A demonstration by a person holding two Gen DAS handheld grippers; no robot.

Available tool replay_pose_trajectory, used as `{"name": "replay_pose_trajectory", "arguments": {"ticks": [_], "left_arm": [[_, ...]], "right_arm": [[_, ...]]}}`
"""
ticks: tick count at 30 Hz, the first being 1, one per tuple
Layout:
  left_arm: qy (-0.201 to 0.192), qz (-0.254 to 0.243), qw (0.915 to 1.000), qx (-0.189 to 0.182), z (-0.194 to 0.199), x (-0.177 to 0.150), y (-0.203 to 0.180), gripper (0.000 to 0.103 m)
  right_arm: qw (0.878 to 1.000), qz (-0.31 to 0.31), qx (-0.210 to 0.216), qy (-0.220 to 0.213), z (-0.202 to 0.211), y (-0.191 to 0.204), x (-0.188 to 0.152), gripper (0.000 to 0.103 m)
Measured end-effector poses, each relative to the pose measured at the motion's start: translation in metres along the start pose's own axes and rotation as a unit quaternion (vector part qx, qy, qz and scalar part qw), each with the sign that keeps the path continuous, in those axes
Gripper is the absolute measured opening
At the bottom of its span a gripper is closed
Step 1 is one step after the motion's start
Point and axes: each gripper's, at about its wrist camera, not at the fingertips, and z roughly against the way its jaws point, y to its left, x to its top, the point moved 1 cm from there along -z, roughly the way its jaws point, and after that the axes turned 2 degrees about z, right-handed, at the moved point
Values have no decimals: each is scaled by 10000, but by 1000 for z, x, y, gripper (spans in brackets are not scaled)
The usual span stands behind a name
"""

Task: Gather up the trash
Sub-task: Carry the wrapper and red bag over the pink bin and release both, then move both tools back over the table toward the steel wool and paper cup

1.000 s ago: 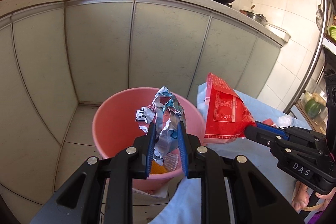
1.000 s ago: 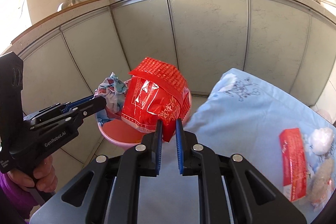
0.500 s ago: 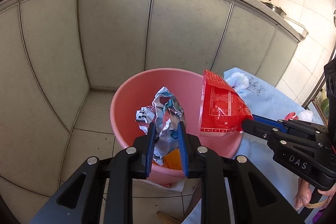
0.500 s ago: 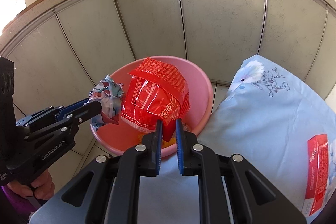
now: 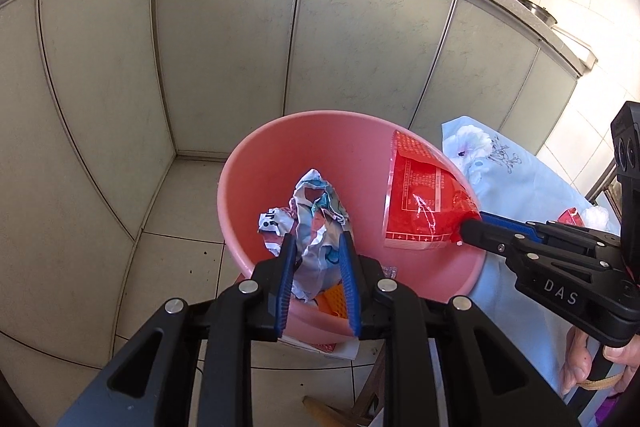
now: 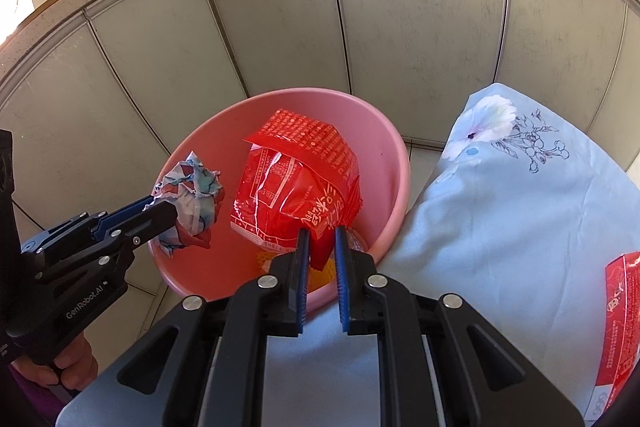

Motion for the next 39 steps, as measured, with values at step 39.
{"name": "replay_pose_trajectory", "arguments": {"ticks": [39], "left_arm": [[-200,-356,9988,-255,51,5,-39,35]], "right_arm": [[9974,-140,253,-660,88,-11,-24,28]]}}
